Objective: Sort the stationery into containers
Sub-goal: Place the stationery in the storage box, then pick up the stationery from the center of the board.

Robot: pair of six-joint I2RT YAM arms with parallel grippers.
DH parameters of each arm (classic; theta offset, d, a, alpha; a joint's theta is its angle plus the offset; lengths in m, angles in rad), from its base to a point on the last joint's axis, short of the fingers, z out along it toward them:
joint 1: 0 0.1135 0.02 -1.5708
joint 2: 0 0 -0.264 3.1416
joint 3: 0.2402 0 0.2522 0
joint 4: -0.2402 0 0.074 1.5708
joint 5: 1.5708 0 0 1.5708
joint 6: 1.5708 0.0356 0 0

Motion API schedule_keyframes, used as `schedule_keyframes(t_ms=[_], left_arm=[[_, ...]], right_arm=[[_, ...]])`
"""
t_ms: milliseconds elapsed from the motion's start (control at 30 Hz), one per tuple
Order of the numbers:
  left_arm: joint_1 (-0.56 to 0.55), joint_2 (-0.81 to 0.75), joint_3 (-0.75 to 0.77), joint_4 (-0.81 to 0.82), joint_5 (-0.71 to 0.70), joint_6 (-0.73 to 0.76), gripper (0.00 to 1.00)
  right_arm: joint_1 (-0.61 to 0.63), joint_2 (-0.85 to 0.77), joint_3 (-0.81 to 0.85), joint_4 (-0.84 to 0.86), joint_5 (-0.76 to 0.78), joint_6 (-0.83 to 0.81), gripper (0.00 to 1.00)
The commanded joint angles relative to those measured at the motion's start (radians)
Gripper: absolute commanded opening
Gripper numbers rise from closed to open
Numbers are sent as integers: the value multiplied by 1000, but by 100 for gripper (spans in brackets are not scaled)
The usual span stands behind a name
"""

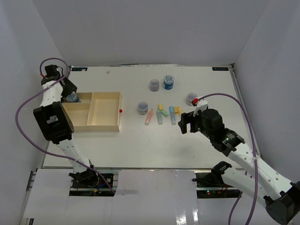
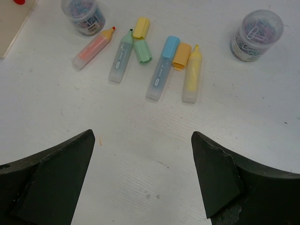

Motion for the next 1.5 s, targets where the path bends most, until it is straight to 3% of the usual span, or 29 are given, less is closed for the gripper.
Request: schedule_keyframes(t_ms=[0,267,467,867,1167,1467], left_arm=[[1,-38,7,6,23,0,81],[1,-64,16,-11,44,-2,88],[-35,-234,-62,4,151,17,98],[-397,-782,-547,178,269,63,98],[-436,-1018,-714,115,395,72,98],[-437,-1094,-753,46,369,83,98]], right_arm=[[-4,-8,60,3,-7,3,90],[-6,18,78,10,-2,-10,90],[-17,141,198,15,-17,-43,90],[-184,691,701,21,-85,-67,90],[-233,1131,1035,17,-102,-158,90],[-250,1405,1292,17,-122,-268,90]])
